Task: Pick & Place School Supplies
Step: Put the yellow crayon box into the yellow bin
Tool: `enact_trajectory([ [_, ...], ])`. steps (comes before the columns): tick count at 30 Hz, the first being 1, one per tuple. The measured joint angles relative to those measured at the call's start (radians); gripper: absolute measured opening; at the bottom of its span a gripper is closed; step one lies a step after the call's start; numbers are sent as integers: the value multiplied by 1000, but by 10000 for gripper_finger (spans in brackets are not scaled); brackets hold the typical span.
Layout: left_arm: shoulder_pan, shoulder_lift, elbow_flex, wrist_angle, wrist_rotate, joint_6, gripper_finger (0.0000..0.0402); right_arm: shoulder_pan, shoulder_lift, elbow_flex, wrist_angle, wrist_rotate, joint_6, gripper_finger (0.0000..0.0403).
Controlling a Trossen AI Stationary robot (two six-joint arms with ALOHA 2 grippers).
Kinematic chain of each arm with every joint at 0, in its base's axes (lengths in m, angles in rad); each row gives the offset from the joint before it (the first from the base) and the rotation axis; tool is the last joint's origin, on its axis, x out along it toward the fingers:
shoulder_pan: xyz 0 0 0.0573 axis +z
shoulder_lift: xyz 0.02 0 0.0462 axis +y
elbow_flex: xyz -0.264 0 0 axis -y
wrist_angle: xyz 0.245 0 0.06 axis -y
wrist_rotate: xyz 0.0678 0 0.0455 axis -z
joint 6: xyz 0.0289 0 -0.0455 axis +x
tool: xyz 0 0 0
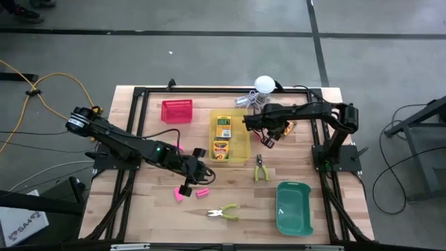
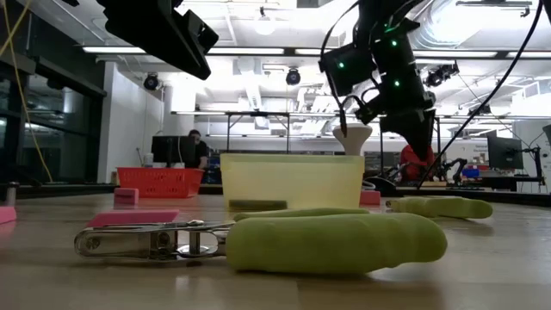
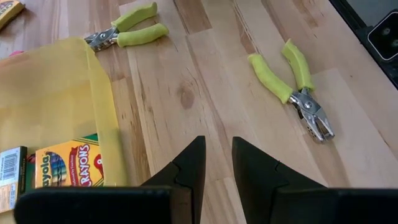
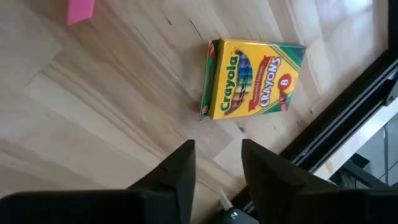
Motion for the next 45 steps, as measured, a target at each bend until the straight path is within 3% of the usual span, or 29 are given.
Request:
enact_trajectory([
  [7, 0, 0, 0, 0, 0, -3, 75, -2, 0, -49, 29, 2, 76, 140],
  [25, 0, 0, 0, 1, -2, -3, 75, -4, 0, -191, 243, 3, 67, 141],
  [45, 0, 0, 0, 1, -2, -3, 75, -44, 0, -203, 312, 23, 63, 140],
])
